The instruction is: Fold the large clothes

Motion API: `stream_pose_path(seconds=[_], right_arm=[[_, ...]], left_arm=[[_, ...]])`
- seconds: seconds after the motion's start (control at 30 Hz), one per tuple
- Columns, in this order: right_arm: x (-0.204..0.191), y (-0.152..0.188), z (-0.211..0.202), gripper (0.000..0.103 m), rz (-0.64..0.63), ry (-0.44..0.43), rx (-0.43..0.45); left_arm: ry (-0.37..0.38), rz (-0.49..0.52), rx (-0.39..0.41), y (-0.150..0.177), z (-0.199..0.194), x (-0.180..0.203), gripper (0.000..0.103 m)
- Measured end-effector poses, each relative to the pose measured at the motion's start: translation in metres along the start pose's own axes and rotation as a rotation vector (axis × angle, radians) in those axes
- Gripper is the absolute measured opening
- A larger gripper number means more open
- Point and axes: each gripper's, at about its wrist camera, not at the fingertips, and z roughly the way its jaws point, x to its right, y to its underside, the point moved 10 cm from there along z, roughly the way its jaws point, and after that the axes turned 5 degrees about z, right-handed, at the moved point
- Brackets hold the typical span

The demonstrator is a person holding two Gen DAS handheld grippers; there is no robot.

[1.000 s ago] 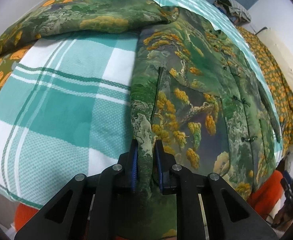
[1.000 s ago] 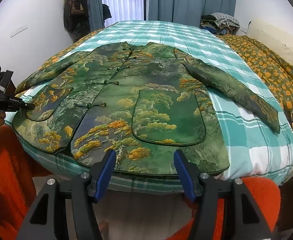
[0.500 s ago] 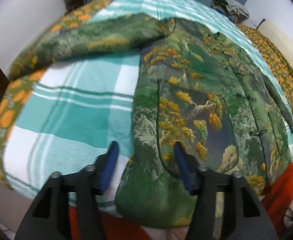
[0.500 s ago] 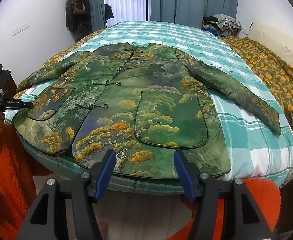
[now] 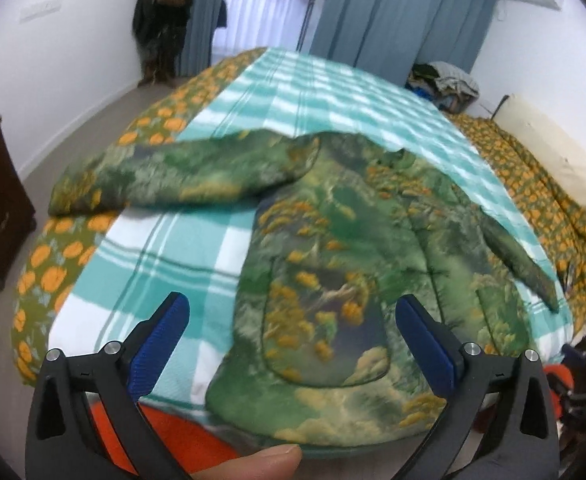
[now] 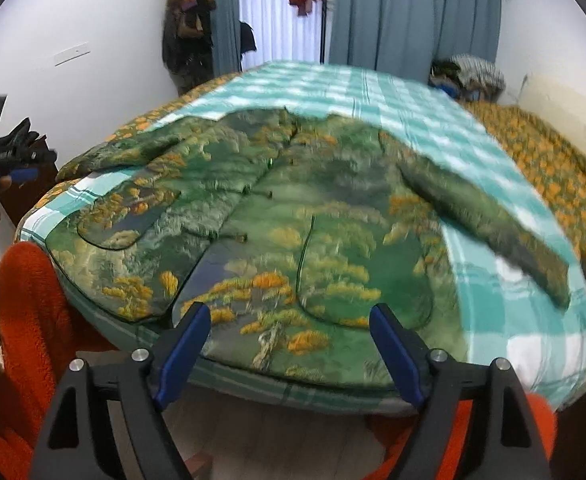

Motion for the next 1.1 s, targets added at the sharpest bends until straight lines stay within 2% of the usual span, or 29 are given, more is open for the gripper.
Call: stream_pose_path(seconds=[0.1, 0.2, 0.27, 0.37, 0.47, 0.53, 0.7, 0.9, 1.03, 1.1], right_arm=[[0.001, -0.011, -0.009, 0.084, -0.027, 0.007, 0.029], [0.004, -0.018, -0.014, 0.084, -0.02, -0.002, 0.046], [0.005, -0.018, -0.015, 0.084, 0.011, -0.024, 0.042], [0.003, -0.013, -0.012, 0.084, 0.065, -0.081, 0.024], [-0.002, -0.009, -0.01, 0.084, 0.087, -0.13, 0.02], [-0.002, -0.01, -0.012, 0.084, 0.075, -0.119, 0.029], [-0.004, -0.021, -0.024, 0.084, -0.006, -0.067, 0.096], [0.001, -0.033, -0.032, 0.084, -0.044, -0.027, 0.144], [0.006, -0.037, -0.033, 0.084, -0.039, 0.001, 0.166], [0.01, -0.042, -0.037, 0.084, -0.029, 0.018, 0.198]], left_arm=[[-0.052, 0.07, 0.058, -0.008, -0.006, 0.016, 0.103], [-0.128, 0.159, 0.082, -0.011, -0.01, 0.028, 0.103], [-0.153, 0.201, 0.083, -0.009, -0.009, 0.034, 0.103], [-0.143, 0.231, 0.05, -0.002, -0.005, 0.044, 0.103], [-0.104, 0.199, -0.001, 0.009, 0.0, 0.048, 0.103], [-0.083, 0.164, -0.024, 0.014, 0.002, 0.049, 0.103], [-0.092, 0.134, -0.057, 0.02, 0.006, 0.046, 0.103], [-0.094, 0.096, -0.071, 0.021, 0.01, 0.038, 0.103], [-0.113, 0.149, -0.08, 0.028, 0.014, 0.041, 0.102], [-0.085, 0.18, -0.092, 0.033, 0.016, 0.049, 0.102]])
